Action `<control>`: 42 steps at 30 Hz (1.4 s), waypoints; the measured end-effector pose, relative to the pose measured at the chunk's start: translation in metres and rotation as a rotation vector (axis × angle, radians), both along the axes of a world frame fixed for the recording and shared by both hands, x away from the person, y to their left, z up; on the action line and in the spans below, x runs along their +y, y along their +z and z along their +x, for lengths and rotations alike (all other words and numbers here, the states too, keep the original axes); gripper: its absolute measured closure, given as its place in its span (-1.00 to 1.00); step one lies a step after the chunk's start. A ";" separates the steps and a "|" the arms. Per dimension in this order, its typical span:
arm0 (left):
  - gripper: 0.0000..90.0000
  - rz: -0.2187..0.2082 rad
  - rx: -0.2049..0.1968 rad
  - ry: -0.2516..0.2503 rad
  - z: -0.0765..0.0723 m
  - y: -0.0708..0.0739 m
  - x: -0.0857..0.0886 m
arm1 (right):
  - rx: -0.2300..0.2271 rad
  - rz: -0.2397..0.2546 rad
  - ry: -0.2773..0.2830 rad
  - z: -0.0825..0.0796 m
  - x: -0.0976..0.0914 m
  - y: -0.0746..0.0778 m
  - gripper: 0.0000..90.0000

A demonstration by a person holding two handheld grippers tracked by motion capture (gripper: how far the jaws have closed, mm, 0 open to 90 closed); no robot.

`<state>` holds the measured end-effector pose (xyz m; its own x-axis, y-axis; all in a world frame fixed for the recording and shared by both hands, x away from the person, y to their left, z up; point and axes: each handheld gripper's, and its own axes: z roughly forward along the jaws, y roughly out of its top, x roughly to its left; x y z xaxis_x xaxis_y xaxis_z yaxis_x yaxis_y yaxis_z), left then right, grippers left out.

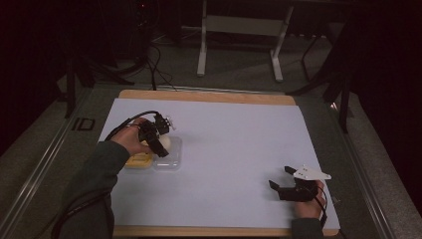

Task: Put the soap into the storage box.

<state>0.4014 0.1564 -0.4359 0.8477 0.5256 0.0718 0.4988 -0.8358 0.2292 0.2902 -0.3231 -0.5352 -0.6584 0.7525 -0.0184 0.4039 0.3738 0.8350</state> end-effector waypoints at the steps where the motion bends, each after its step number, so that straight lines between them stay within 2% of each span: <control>1: -0.44 0.000 0.000 0.000 0.000 0.000 0.000 | 0.000 0.000 0.000 0.000 0.000 0.000 -0.68; 5: -0.44 -0.004 0.001 0.011 0.001 0.000 0.005 | -0.001 0.001 0.000 0.000 0.000 0.000 -0.68; 9: -0.44 -0.046 0.006 0.041 0.003 -0.001 0.014 | -0.002 0.000 0.000 0.000 0.000 0.000 -0.68; 35: -0.44 -0.009 0.036 0.135 0.007 -0.016 0.035 | -0.001 0.000 0.000 0.000 0.000 0.000 -0.68; 42: -0.44 -0.002 0.021 0.149 0.008 -0.016 0.038 | -0.001 -0.001 0.000 0.000 0.000 0.000 -0.68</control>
